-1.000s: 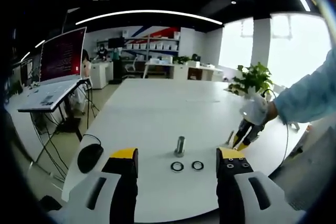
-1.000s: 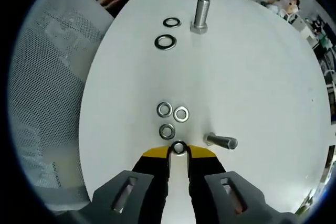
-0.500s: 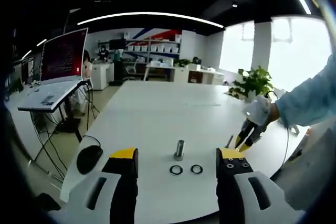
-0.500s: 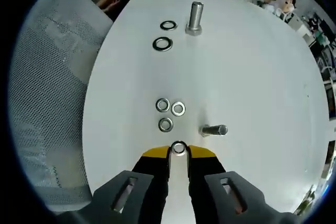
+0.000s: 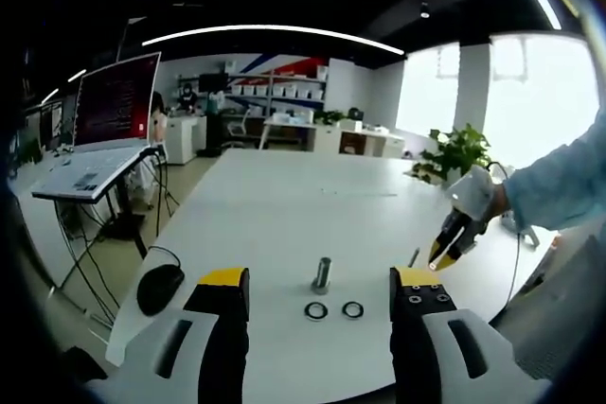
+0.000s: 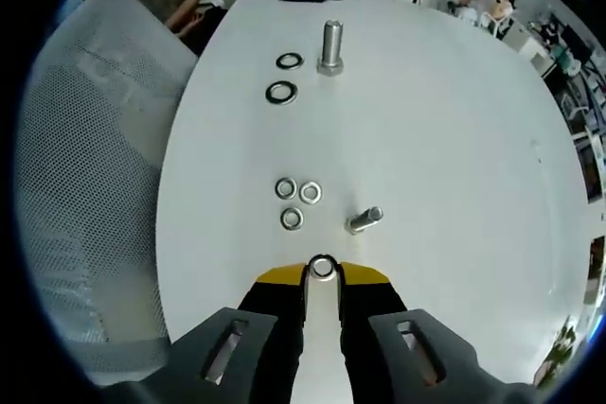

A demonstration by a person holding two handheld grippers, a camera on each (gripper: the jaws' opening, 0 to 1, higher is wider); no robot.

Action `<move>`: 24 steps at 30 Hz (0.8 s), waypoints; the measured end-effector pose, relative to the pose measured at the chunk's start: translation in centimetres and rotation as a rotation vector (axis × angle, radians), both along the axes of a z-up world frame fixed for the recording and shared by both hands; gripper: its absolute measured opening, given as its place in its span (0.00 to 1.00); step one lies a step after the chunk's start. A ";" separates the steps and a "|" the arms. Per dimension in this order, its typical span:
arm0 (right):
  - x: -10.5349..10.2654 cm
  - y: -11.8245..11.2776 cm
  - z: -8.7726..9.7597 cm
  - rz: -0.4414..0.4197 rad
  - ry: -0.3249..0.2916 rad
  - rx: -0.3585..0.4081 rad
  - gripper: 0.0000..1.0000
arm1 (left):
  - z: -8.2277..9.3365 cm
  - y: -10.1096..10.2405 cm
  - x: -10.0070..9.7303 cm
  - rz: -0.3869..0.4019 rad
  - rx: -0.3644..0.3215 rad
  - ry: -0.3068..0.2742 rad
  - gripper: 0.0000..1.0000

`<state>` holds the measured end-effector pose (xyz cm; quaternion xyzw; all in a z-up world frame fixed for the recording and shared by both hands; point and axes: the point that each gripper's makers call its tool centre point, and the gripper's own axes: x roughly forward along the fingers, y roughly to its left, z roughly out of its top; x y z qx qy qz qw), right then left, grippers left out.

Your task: Place the washer onto the threaded stud by aligning its center hole with the stud, sliding it down to the base, and recovering from edge contact or off-axis alignment until the washer reaches the visible bottom stop.

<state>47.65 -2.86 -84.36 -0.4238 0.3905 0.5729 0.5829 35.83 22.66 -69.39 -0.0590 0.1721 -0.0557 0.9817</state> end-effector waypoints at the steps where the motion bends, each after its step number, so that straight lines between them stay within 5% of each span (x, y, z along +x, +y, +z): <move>1: -0.1 0.0 0.1 -0.002 0.001 0.002 0.14 | 0.0 0.0 0.0 0.000 -0.001 -0.001 0.58; 24: 0.5 0.2 2.6 -0.011 -0.048 0.028 0.14 | -0.1 -0.4 0.1 -0.029 0.012 0.008 0.58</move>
